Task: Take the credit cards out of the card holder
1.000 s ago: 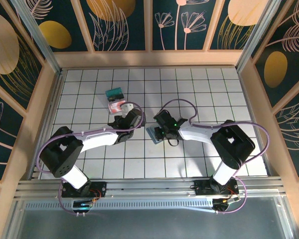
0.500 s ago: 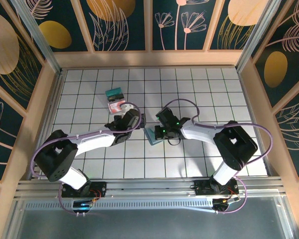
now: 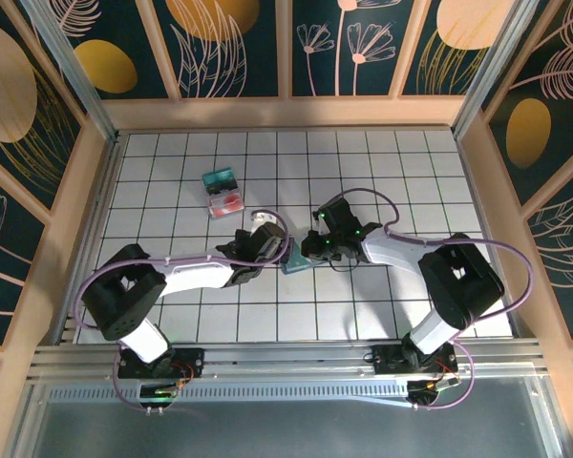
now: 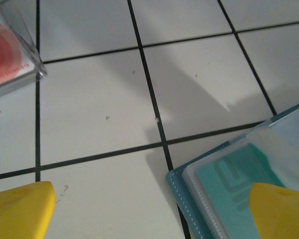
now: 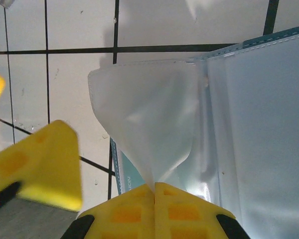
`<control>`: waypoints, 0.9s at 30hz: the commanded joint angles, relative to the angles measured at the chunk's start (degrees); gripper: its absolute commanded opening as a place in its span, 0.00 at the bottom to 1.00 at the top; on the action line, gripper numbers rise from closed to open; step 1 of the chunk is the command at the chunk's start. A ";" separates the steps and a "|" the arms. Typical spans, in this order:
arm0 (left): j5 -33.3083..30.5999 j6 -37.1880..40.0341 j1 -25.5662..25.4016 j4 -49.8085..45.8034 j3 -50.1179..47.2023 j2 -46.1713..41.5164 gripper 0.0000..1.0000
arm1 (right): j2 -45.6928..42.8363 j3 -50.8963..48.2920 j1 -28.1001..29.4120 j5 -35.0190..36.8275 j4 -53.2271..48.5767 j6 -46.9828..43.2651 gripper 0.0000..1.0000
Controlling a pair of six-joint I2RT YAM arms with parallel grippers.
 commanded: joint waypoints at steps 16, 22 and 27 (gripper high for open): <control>1.89 4.14 -1.28 2.55 6.01 9.06 0.99 | -3.18 -2.80 -1.72 -4.49 5.77 2.10 0.09; 1.83 4.61 -1.65 1.99 8.04 10.00 0.99 | -6.71 -1.70 -1.90 -0.39 1.39 0.87 0.30; 1.98 6.10 -2.03 0.63 10.04 11.25 0.99 | -11.33 -0.35 -1.99 10.07 -6.19 0.28 0.37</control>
